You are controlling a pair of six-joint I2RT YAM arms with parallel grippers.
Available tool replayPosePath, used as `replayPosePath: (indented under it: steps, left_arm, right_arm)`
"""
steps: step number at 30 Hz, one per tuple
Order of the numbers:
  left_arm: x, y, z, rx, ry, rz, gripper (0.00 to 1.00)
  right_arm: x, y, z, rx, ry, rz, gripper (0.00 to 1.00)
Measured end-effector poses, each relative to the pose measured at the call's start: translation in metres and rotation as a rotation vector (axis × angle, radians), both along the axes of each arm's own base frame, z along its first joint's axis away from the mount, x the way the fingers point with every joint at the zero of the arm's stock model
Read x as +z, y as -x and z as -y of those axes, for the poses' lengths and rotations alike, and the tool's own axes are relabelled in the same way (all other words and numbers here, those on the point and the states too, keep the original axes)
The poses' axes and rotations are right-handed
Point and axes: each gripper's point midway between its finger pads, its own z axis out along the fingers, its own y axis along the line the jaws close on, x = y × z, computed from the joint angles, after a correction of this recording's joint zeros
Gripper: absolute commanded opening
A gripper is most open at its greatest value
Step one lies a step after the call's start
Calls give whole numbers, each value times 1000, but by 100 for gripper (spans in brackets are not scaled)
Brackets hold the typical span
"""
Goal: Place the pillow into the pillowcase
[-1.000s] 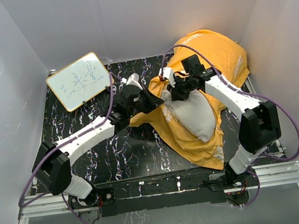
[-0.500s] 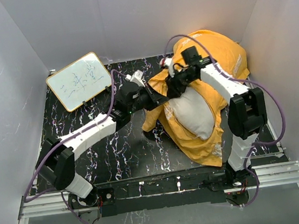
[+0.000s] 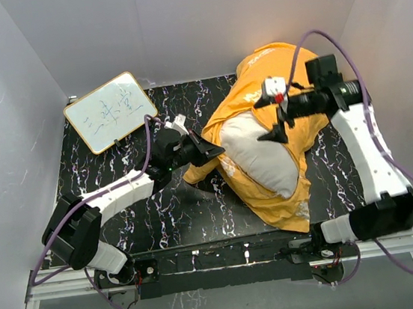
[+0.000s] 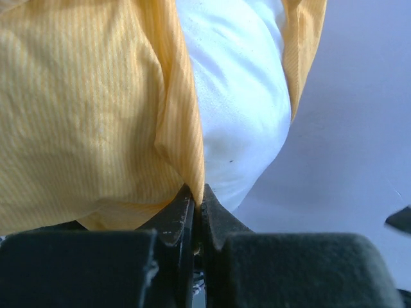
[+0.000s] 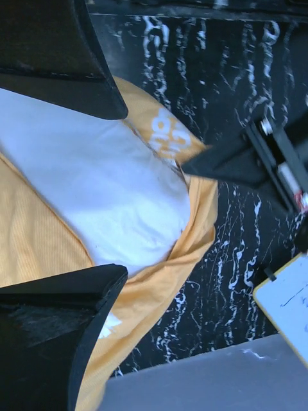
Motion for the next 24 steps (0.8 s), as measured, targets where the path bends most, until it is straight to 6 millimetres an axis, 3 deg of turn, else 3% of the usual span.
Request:
replayPosePath:
  steps: [2,4,7,9,11,13,15,17,18,24]
  left_arm:
    - [3,1,2,-13,11,2,0]
    - [4,3,3,-26,18,3,0]
    - [5,6,5,-46,25,-1,0]
    - [3,7,6,-57,26,-7,0]
    - [3,9,6,-65,27,-10,0]
    - [3,10,7,-73,30,-12,0]
    - [3,11,7,-78,29,-15,0]
    - [3,11,7,-79,30,-15,0]
    - [3,10,6,-76,30,-15,0]
    - [-3,7,-4,-46,12,-22,0]
  right_arm:
    - [4,33,1,66,43,138,99]
    - [-11,58,4,112,100,213,99]
    - [-63,90,11,174,204,202,99]
    - [-97,99,18,181,266,154,98]
    - [-130,95,24,158,326,119,96]
    - [-161,85,29,104,394,137,83]
    - [-178,73,28,58,442,192,54]
    - [-182,55,22,-3,471,255,20]
    - [-182,42,20,-51,480,274,10]
    - [-185,-20,20,-328,485,227,8]
